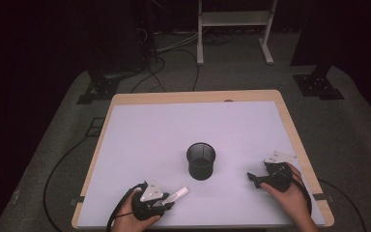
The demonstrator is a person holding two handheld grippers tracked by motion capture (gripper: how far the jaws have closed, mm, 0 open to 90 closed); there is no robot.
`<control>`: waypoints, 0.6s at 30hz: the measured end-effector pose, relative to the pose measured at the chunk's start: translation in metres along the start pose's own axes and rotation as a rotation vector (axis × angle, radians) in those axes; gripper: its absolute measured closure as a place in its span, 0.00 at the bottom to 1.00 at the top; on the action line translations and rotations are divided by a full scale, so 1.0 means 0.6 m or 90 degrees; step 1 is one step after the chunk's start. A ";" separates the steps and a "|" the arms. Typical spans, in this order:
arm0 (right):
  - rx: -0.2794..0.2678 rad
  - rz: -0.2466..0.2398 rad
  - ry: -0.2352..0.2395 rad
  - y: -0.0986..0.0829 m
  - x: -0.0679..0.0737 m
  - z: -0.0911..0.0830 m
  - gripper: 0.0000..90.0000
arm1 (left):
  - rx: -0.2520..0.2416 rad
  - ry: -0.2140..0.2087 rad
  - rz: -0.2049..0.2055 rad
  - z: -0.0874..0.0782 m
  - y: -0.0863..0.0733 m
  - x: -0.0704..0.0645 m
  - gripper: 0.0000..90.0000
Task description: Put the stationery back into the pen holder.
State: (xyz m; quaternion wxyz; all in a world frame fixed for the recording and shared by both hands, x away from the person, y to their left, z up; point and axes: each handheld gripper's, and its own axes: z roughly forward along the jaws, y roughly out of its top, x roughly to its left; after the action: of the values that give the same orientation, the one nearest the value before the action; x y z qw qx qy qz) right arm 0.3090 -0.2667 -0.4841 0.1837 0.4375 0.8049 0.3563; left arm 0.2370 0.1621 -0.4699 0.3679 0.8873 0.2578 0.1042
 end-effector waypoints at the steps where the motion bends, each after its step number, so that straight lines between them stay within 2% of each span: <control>1: 0.000 0.000 0.000 0.000 0.000 0.000 0.15 | -0.001 0.000 -0.001 0.000 0.000 0.001 0.74; 3: 0.000 0.000 0.000 0.000 0.000 0.000 0.15 | -0.004 -0.002 -0.008 0.000 -0.001 0.003 0.78; 18: 0.000 0.000 0.001 0.000 0.000 0.000 0.15 | -0.018 -0.023 -0.037 -0.006 -0.001 0.015 0.79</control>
State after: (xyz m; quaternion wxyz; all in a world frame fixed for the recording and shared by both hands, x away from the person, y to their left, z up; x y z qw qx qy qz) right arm 0.3092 -0.2668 -0.4841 0.1831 0.4376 0.8049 0.3565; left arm 0.2429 0.1691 -0.4678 0.3876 0.8760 0.2753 0.0811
